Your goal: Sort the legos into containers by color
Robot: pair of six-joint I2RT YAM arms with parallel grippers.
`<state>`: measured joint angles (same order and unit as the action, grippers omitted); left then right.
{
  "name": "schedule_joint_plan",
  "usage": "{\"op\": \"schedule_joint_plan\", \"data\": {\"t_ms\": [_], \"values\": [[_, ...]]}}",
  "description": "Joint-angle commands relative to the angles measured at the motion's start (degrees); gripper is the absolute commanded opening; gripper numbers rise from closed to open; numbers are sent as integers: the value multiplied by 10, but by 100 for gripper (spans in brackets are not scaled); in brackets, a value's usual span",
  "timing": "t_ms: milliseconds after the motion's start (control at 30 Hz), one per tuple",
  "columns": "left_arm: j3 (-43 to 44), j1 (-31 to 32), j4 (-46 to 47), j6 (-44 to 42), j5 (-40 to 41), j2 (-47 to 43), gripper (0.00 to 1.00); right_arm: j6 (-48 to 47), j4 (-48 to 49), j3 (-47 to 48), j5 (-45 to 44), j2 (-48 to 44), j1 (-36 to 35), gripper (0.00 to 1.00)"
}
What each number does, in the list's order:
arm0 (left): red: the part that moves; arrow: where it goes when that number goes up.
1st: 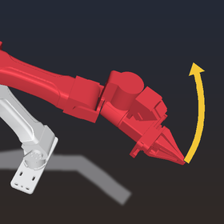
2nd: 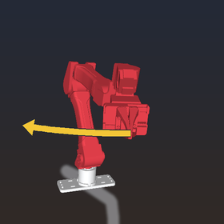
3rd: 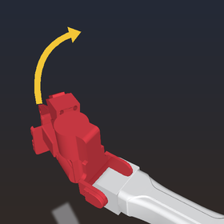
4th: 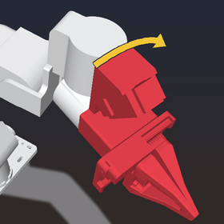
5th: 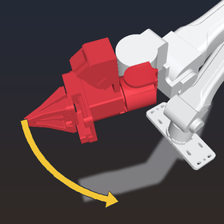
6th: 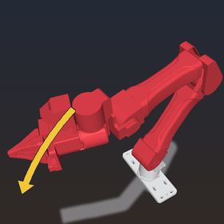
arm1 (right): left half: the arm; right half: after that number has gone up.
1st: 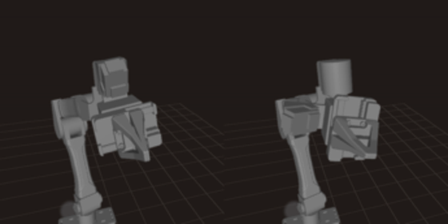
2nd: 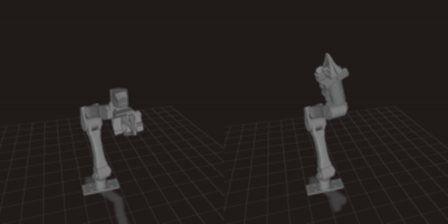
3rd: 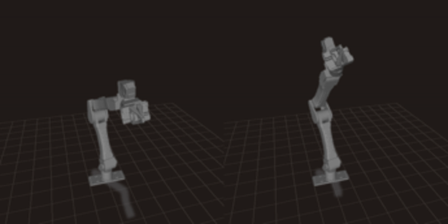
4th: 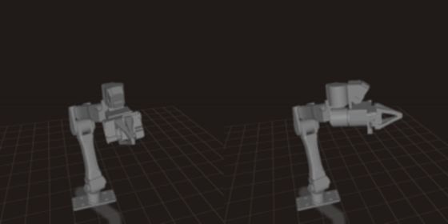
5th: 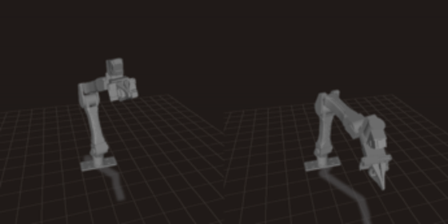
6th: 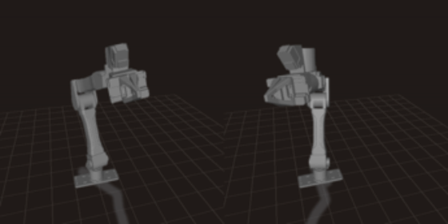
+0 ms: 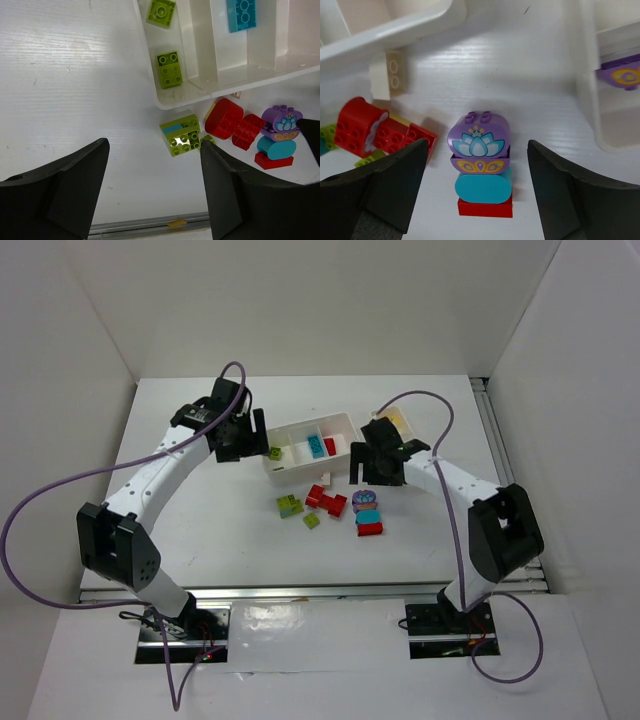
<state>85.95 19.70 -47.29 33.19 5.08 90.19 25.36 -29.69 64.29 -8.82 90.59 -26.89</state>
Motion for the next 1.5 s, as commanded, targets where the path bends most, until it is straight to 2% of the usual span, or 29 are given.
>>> {"op": "schedule_joint_plan", "data": {"t_ms": [0,67,133,267,333,400,600,667,733,833,900,933,1033,1100,1133,1233,1300,1333,1467], "values": [[24,2,8,-1,0,7,84,-20,0,5,20,34,-18,89],[24,2,8,-1,0,7,84,-25,0,5,14,40,-25,92],[24,8,8,-1,0,7,84,-34,-11,5,9,61,-31,99],[24,8,8,-1,0,7,84,-52,-11,10,14,80,-31,99],[24,8,8,-1,0,7,84,-58,-4,10,14,86,-36,96],[24,8,8,-1,0,7,84,-64,2,10,14,93,-36,88],[29,8,8,-1,-5,7,84,-70,8,10,20,129,-36,86],[29,8,8,-1,-5,7,84,-70,8,16,25,136,-36,80],[34,8,8,-1,-5,7,84,-65,8,16,19,136,-36,68],[34,8,8,-1,-5,7,84,-52,8,21,-7,100,-36,58],[40,8,8,-8,-18,7,84,-46,2,28,-15,67,-36,57],[40,8,13,-16,-29,12,84,-46,2,34,-21,56,-31,55],[34,8,46,-65,-131,12,86,-46,-11,56,-16,20,-24,55],[33,14,54,-102,-237,12,87,-46,-18,64,-9,4,-18,55],[33,28,61,-103,-262,12,87,-38,-23,64,-4,-11,-11,55],[1,45,88,-100,-306,12,89,-27,-23,64,12,-31,4,55],[-6,46,94,-88,-306,18,89,-22,-36,64,20,-31,11,55],[-12,46,94,-93,-313,30,85,-14,-42,64,20,-31,17,55],[42,96,66,-138,-353,89,83,6,-42,64,28,-38,23,55]]}}
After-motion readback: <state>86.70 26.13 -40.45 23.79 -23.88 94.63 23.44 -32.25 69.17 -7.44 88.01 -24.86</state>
